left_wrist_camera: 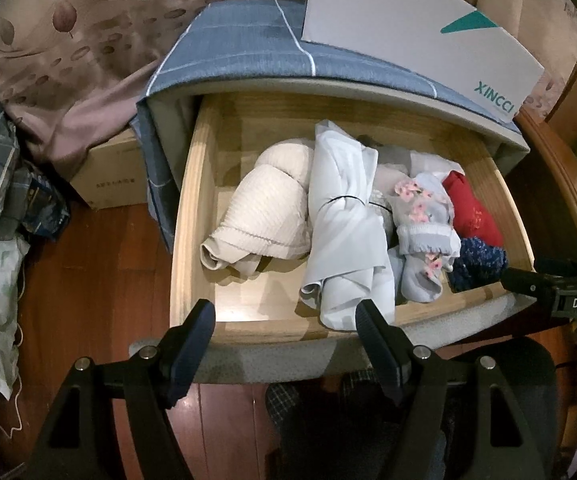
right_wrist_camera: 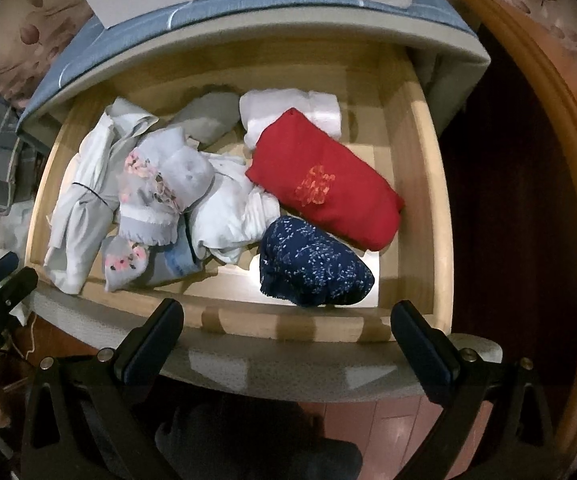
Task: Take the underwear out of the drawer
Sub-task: 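Grasp the red rolled underwear with the right tool while the left tool grasps the white rolled garment, then lift the red underwear with the right tool and release it into the white box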
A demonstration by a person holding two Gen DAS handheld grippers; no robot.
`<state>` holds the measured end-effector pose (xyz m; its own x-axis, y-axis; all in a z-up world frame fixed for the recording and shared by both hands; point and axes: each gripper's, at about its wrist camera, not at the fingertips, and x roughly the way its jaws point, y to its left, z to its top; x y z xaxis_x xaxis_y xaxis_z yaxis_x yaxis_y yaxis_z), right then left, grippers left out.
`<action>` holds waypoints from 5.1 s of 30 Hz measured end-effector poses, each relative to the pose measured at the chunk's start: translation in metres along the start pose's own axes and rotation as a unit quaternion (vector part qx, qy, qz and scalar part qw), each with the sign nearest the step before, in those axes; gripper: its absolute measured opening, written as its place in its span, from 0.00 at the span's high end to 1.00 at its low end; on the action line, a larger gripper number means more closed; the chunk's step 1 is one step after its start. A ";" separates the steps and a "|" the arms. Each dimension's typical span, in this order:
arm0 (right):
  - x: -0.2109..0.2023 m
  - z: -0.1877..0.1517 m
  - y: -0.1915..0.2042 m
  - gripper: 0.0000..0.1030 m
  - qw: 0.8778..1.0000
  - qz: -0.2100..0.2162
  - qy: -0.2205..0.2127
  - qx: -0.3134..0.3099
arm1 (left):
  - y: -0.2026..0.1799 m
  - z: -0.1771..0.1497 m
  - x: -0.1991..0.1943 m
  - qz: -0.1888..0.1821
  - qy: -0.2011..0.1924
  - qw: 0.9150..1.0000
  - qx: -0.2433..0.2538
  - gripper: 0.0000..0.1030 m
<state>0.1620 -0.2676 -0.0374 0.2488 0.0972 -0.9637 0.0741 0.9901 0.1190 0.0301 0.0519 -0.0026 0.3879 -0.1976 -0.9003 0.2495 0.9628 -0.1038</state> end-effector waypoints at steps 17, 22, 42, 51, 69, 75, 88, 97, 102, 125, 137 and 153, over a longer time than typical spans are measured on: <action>0.004 0.095 -0.008 0.03 0.997 0.011 -0.014 -0.075 | 0.006 0.025 -0.015 -0.005 -0.004 1.000 -0.013 0.28; 0.020 0.132 -0.018 0.24 0.996 0.002 0.016 -0.089 | -0.004 0.037 -0.010 -0.004 0.016 1.000 -0.007 0.28; 0.137 0.183 -0.004 0.24 0.979 -0.051 0.073 -0.182 | -0.023 0.061 0.019 -0.014 0.055 0.998 -0.002 0.28; 0.170 0.193 -0.003 0.48 0.975 -0.054 0.085 -0.197 | -0.032 0.069 0.037 -0.016 0.068 0.998 -0.003 0.28; 0.151 0.174 -0.016 0.61 0.995 -0.005 0.015 -0.100 | -0.045 0.086 0.080 0.000 0.099 0.995 -0.017 0.28; 0.154 0.160 -0.007 0.61 0.996 0.012 0.007 -0.090 | -0.048 0.084 0.099 0.010 0.118 0.993 -0.011 0.28; 0.111 0.184 -0.044 0.61 0.996 0.019 0.011 -0.089 | -0.044 0.080 0.119 0.010 0.138 0.990 -0.017 0.61; 0.080 0.185 -0.042 0.61 0.996 0.015 0.007 -0.086 | -0.045 0.079 0.109 0.020 0.132 0.991 -0.004 0.67; 0.073 0.182 -0.042 0.61 0.996 0.013 0.004 -0.084 | -0.042 0.080 0.099 0.022 0.131 0.991 -0.009 0.67; -0.096 0.233 -0.048 0.61 0.988 0.017 -0.136 -0.069 | -0.015 0.065 0.071 0.022 0.097 0.995 -0.032 0.67; -0.093 0.361 -0.026 0.61 0.984 -0.043 -0.167 -0.043 | -0.008 0.064 0.069 0.017 0.101 0.994 -0.033 0.67; 0.003 0.374 -0.030 0.59 0.995 -0.068 -0.056 -0.048 | -0.013 0.066 0.073 0.013 0.104 0.994 -0.024 0.67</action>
<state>0.5222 -0.3346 0.0459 0.3493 -0.0452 -0.9359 0.0239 0.9989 -0.0393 0.1139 0.0130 -0.0391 0.1998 -0.1346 -0.9705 0.1969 0.9758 -0.0948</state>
